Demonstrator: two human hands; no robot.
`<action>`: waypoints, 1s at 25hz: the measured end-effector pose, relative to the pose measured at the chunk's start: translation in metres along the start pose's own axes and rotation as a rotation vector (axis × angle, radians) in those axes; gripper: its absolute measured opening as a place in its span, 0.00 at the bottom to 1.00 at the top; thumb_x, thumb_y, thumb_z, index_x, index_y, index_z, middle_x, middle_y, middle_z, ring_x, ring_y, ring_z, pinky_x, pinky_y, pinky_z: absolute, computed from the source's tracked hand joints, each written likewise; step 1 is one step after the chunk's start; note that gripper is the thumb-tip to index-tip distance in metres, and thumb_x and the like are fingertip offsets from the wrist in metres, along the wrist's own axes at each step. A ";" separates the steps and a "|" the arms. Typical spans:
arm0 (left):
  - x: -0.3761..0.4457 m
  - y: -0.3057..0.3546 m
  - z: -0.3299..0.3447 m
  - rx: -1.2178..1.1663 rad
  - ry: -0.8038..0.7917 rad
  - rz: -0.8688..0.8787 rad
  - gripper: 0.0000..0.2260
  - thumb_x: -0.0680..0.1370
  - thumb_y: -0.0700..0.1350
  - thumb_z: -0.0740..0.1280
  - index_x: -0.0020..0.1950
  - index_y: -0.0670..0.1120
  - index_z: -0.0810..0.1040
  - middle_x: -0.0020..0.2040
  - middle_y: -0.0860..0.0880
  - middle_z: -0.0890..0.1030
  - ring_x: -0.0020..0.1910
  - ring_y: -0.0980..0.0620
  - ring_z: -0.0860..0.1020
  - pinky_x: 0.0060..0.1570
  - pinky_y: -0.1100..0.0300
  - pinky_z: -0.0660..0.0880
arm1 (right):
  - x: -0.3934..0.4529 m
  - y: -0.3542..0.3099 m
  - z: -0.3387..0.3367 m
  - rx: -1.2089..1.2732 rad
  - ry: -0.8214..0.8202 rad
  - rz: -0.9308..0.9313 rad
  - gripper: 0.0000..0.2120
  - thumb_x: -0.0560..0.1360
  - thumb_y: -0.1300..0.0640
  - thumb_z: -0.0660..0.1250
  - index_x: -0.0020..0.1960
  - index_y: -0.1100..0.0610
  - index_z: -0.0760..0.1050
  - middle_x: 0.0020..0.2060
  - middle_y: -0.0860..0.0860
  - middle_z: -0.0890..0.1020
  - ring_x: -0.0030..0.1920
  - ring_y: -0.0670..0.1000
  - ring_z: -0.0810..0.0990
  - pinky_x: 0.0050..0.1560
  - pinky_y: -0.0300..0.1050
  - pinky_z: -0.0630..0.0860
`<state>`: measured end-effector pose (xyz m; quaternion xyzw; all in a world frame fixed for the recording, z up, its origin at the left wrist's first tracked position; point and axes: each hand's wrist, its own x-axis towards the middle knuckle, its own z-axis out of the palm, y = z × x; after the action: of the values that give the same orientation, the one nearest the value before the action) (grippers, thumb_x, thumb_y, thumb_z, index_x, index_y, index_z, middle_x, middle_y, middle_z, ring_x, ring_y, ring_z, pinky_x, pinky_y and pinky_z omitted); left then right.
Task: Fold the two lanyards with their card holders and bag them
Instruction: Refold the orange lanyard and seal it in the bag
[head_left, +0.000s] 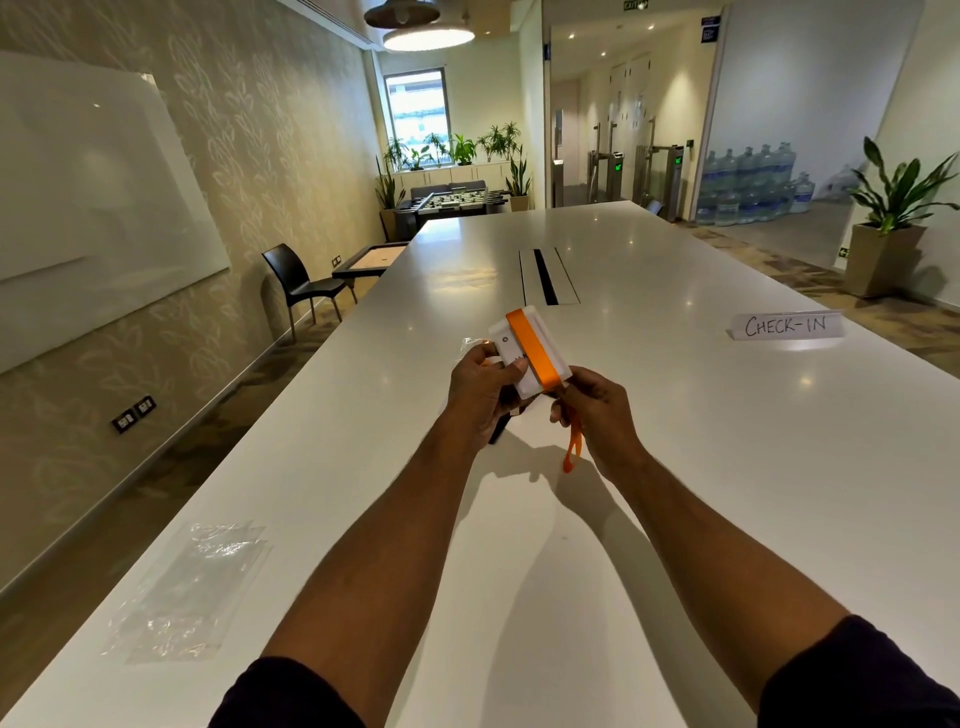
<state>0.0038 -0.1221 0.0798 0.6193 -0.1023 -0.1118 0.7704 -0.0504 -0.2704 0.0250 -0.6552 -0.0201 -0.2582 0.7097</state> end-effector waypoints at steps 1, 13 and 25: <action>0.001 0.000 0.000 -0.004 0.006 -0.001 0.19 0.78 0.35 0.69 0.68 0.40 0.71 0.66 0.36 0.77 0.63 0.34 0.78 0.61 0.36 0.76 | 0.001 -0.001 0.001 0.042 0.001 0.021 0.12 0.82 0.65 0.62 0.56 0.55 0.82 0.40 0.59 0.84 0.32 0.52 0.80 0.37 0.47 0.77; 0.009 -0.006 -0.004 0.024 0.038 0.009 0.15 0.77 0.37 0.71 0.62 0.45 0.74 0.65 0.36 0.79 0.61 0.35 0.80 0.58 0.38 0.79 | 0.000 0.007 0.012 -0.030 0.040 0.033 0.15 0.81 0.54 0.68 0.53 0.65 0.84 0.30 0.52 0.82 0.31 0.51 0.78 0.38 0.41 0.78; 0.011 -0.002 -0.005 0.040 -0.124 -0.086 0.23 0.76 0.36 0.72 0.69 0.39 0.72 0.62 0.37 0.80 0.58 0.35 0.81 0.59 0.39 0.78 | 0.014 0.017 0.004 0.116 0.213 0.140 0.12 0.83 0.53 0.63 0.49 0.54 0.84 0.33 0.54 0.81 0.30 0.50 0.77 0.32 0.41 0.74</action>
<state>0.0155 -0.1212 0.0765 0.6301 -0.1254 -0.1811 0.7446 -0.0300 -0.2716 0.0150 -0.5819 0.0862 -0.2744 0.7607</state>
